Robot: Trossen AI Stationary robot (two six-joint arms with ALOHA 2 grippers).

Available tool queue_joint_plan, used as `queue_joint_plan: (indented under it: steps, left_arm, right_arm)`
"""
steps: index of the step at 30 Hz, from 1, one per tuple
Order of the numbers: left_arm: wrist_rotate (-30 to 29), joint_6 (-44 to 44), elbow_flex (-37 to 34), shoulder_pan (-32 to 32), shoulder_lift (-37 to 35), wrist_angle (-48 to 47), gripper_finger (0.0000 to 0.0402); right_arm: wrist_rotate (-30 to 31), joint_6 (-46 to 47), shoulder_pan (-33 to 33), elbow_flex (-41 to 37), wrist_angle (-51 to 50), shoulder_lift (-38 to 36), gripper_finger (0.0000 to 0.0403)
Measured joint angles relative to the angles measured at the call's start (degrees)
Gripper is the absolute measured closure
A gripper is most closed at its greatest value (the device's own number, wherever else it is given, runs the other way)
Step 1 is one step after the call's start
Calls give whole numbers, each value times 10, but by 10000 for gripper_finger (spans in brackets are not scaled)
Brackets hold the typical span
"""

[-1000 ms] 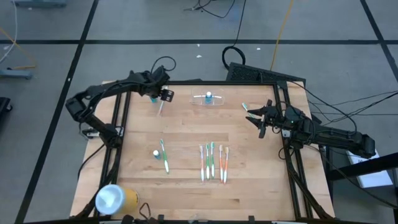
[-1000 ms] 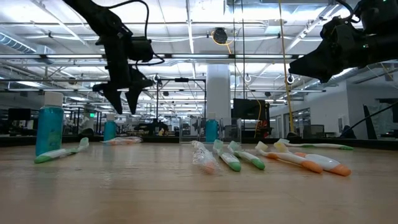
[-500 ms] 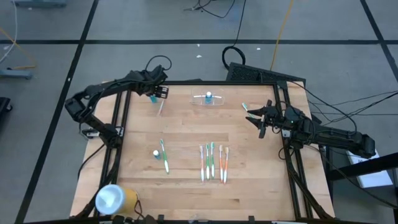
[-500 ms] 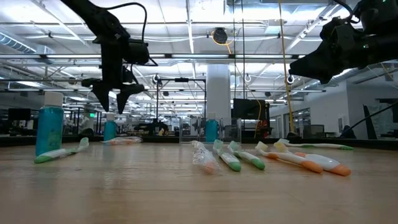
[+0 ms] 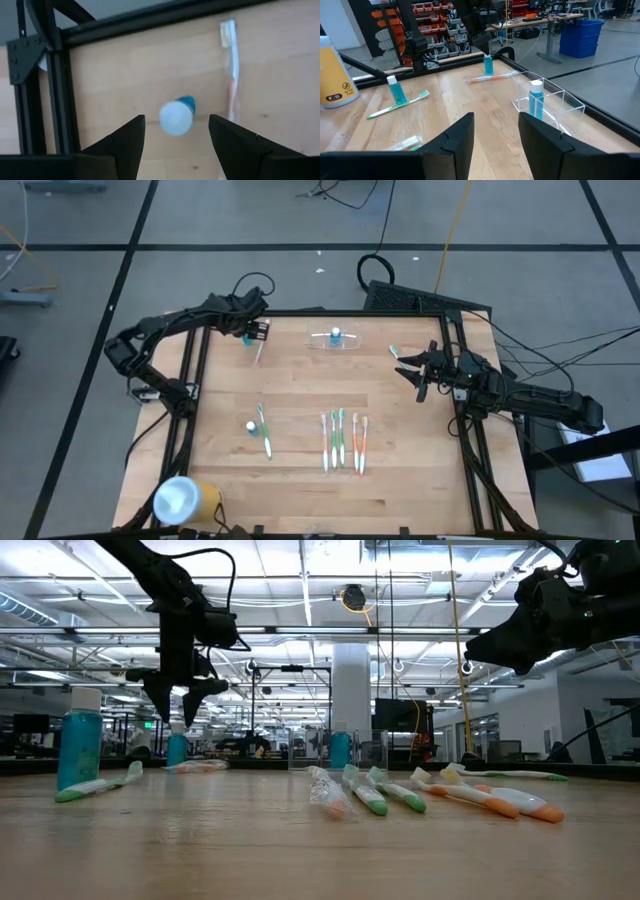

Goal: Pick & Place toothbrushing station
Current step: Put the blue mouthwash into the transparent organizer

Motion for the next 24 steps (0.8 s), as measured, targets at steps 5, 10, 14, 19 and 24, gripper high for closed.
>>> queue_joint_plan:
  steps: [5, 10, 14, 19, 24]
  left_arm:
    - [0, 10, -17, 13, 0, 17, 174]
    - [0, 19, -17, 29, 0, 22, 174]
    - [4, 35, -17, 30, 0, 27, 174]
    - [14, 42, -17, 30, 0, 31, 174]
    - [22, 46, -17, 28, 0, 33, 174]
  right_arm:
    - [0, 2, 0, 0, 0, 0, 257]
    - [0, 2, 0, 0, 0, 0, 257]
    - [0, 2, 0, 0, 0, 0, 257]
    - [0, 2, 0, 0, 0, 0, 257]
    - [0, 2, 0, 0, 0, 0, 257]
